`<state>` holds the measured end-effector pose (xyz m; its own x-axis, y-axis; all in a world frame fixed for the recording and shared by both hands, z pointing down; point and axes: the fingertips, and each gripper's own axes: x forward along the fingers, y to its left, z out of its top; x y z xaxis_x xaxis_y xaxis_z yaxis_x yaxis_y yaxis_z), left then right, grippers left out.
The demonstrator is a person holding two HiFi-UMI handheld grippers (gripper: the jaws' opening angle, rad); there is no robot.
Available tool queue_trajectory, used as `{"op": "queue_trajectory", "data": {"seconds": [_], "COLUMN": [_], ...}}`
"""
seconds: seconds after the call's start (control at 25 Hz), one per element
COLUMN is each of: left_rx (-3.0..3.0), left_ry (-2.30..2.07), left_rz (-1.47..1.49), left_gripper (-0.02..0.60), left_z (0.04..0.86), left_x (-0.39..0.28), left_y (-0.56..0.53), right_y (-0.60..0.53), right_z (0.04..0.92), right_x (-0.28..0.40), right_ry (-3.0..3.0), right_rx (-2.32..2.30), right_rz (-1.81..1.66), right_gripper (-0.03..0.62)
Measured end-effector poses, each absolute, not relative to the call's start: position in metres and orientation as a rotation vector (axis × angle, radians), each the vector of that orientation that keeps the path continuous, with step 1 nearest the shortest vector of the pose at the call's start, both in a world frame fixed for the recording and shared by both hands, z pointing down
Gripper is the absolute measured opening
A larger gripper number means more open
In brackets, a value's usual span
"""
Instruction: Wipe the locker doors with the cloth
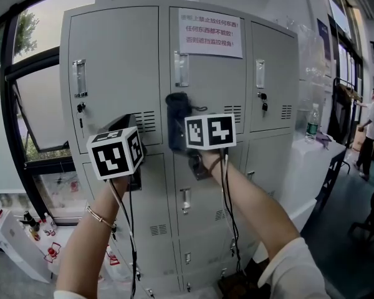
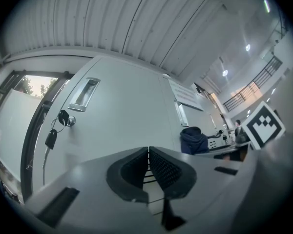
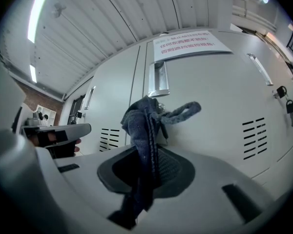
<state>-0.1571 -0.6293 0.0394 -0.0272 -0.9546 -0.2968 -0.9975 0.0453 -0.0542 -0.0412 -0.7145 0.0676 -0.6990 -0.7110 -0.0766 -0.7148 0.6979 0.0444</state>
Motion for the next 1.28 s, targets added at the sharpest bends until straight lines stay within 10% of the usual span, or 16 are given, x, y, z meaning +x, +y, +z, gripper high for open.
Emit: {"op": "queue_trajectory", "data": {"seconds": [1.28], "left_rx": [-1.998], "left_ry": [2.060], "left_rz": [0.251], "left_gripper": [0.009], "left_z": [0.039], "left_x": [-0.096], "left_y": [-0.668], "right_y": [-0.763], "right_z": [0.042], "right_x": [0.066], "right_ry": [2.745], "right_rx": [-1.201], "right_rz": [0.016], "right_gripper": [0.049]}}
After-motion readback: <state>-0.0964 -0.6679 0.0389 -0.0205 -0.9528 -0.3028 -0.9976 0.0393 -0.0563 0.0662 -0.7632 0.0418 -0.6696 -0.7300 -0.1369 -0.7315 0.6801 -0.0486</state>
